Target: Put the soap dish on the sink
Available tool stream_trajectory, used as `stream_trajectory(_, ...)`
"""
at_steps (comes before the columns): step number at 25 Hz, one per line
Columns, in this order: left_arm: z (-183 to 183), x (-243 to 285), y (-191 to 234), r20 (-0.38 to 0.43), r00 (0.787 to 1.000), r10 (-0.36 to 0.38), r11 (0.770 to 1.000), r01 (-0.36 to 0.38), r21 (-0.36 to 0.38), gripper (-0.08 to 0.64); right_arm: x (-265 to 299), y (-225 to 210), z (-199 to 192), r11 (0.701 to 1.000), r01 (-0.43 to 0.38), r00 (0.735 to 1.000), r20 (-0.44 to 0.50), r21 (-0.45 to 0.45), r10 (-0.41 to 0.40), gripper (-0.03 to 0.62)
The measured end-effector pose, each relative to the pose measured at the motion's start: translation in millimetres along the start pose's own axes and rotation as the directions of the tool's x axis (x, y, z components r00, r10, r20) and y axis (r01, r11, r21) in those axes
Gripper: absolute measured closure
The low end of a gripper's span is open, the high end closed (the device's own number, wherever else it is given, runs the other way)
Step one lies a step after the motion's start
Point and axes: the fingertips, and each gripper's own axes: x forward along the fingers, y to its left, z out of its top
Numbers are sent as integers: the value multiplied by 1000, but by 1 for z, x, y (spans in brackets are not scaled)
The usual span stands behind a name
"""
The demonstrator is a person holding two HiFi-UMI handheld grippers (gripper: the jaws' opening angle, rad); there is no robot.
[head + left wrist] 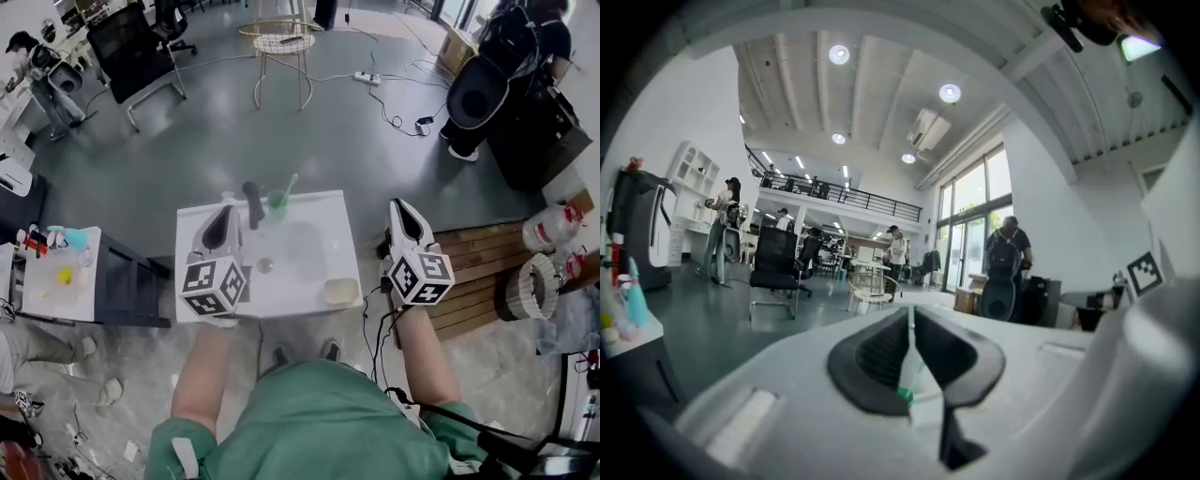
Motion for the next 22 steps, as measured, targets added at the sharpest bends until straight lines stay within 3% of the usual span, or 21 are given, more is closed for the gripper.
stream_trajectory(5, 35, -3, -15, 70, 997, -34, 999, 33, 18, 543, -10, 16, 39, 999, -27, 997, 76, -32, 29, 572)
stream_trajectory(8, 43, -5, -25, 94, 994, -53, 997, 47, 66, 543, -17, 22, 53, 997, -25, 993, 115, -68, 32, 572)
stream_trajectory(11, 44, -6, -31, 95, 993, -68, 994, 59, 94, 543, -20, 29, 58, 996, -25, 991, 131, -88, 36, 572)
stream_trajectory(22, 47, 0, -38, 99, 991, -90, 992, 81, 92, 543, -24, 31, 59, 995, -37, 990, 133, -97, 50, 572)
